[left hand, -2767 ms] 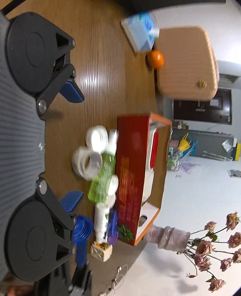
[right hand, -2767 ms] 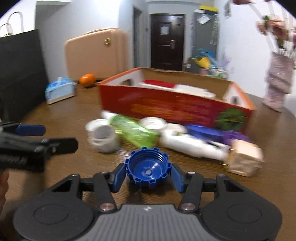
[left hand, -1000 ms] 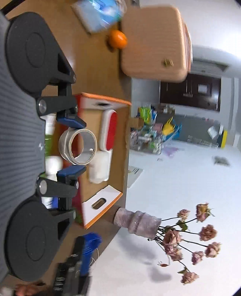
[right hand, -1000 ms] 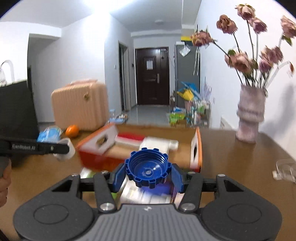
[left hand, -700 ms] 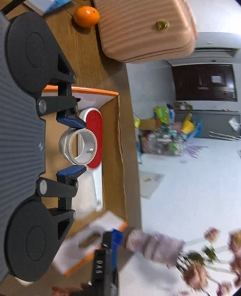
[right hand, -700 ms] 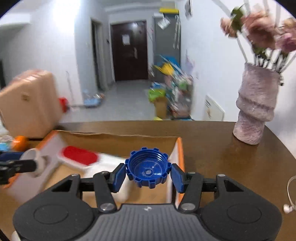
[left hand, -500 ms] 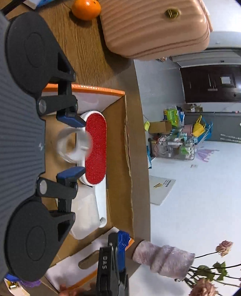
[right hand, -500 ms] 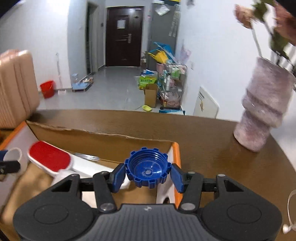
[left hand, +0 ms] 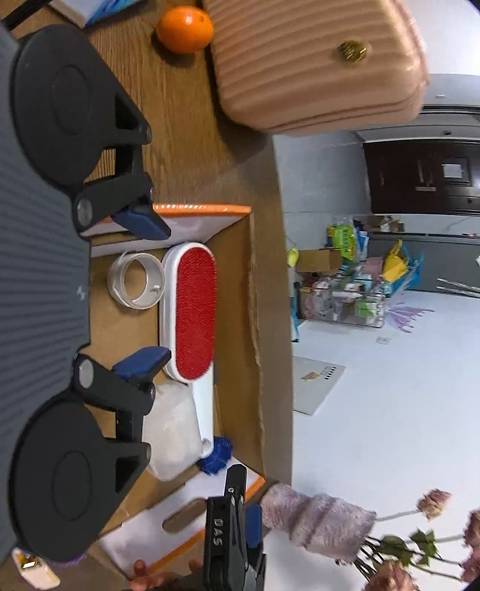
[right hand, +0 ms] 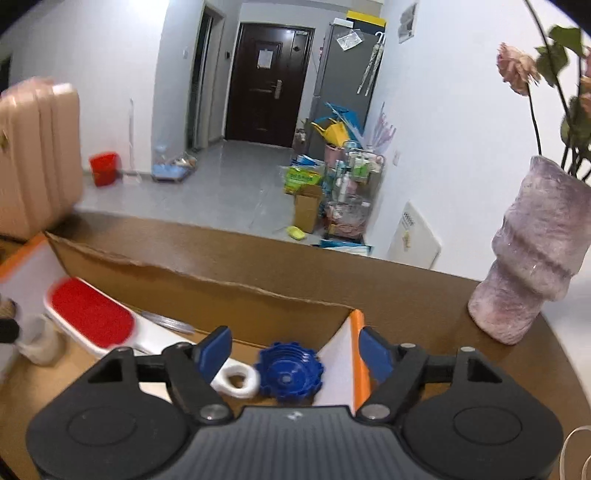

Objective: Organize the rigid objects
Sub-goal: 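Place the tape roll with the left tool into the box while the right tool drops the blue cap in, then grasp the white bottle cap with the left tool while the right tool grasps the white plug adapter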

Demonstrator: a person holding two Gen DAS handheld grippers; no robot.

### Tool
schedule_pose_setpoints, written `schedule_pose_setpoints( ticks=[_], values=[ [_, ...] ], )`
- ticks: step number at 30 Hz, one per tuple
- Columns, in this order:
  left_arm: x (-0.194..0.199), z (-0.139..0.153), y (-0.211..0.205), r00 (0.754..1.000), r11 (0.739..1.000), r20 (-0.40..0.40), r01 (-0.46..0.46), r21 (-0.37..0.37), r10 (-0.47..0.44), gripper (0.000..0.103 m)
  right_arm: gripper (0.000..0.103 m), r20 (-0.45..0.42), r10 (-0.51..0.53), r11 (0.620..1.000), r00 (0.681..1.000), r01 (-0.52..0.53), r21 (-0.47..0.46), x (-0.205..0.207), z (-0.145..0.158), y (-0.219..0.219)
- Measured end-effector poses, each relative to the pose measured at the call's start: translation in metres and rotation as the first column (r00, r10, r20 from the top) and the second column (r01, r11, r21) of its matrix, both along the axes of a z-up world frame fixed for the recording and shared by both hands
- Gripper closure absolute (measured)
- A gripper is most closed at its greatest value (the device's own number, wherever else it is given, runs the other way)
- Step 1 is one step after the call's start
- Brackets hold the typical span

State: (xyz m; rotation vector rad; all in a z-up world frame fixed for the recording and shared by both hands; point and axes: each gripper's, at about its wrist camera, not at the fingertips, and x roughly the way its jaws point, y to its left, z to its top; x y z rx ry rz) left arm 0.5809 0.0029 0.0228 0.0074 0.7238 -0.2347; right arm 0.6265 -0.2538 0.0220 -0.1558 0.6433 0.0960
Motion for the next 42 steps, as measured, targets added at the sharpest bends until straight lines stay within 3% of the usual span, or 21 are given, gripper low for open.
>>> schedule_pose_setpoints(
  ticks=[3, 8, 12, 20, 22, 25, 28, 31, 34, 42],
  values=[
    [-0.021, 0.021, 0.004, 0.999, 1.000, 0.036, -0.006, 0.001, 0.006, 0.033, 0.026, 0.001, 0.009, 0.995, 1.000, -0.009, 0.098, -0.021, 0.024, -0.006],
    [-0.081, 0.056, 0.009, 0.991, 1.000, 0.130, -0.023, -0.001, 0.023, 0.025, 0.021, 0.031, 0.023, 0.992, 0.999, -0.027, 0.125, -0.077, 0.066, -0.011],
    [-0.151, 0.064, 0.006, 0.971, 0.998, 0.238, -0.051, 0.036, 0.041, 0.022, 0.015, 0.104, 0.031, 0.986, 0.994, -0.047, 0.159, -0.145, 0.082, -0.020],
    [-0.312, 0.050, 0.001, 0.924, 0.998, 0.377, -0.061, -0.009, 0.060, 0.012, 0.013, 0.237, -0.005, 0.971, 0.971, -0.052, 0.232, -0.312, 0.062, -0.028],
    [-0.349, 0.043, -0.003, 0.916, 0.998, 0.398, -0.060, -0.008, 0.058, 0.008, 0.007, 0.269, 0.001, 0.974, 0.963, -0.062, 0.219, -0.353, 0.051, -0.023],
    [-0.392, 0.027, -0.005, 0.916, 0.998, 0.395, -0.060, -0.025, 0.065, 0.006, 0.006, 0.299, 0.011, 0.974, 0.954, -0.078, 0.213, -0.409, 0.030, -0.017],
    [-0.428, 0.008, -0.007, 0.928, 0.996, 0.364, -0.083, -0.010, 0.081, 0.006, 0.006, 0.273, 0.018, 0.964, 0.962, -0.089, 0.250, -0.453, 0.005, -0.016],
    [-0.444, -0.006, -0.006, 0.951, 0.998, 0.304, -0.059, -0.022, 0.063, 0.006, 0.006, 0.232, 0.035, 0.959, 0.972, -0.098, 0.266, -0.482, -0.012, -0.011],
    [-0.449, -0.015, -0.007, 0.954, 0.997, 0.291, -0.075, -0.005, 0.073, 0.006, 0.006, 0.227, 0.066, 0.962, 0.972, -0.123, 0.244, -0.501, -0.020, -0.004],
    [-0.442, -0.022, -0.008, 0.959, 0.997, 0.273, -0.074, -0.003, 0.072, 0.006, 0.006, 0.214, 0.027, 0.966, 0.976, -0.081, 0.247, -0.497, -0.024, -0.006]
  ],
)
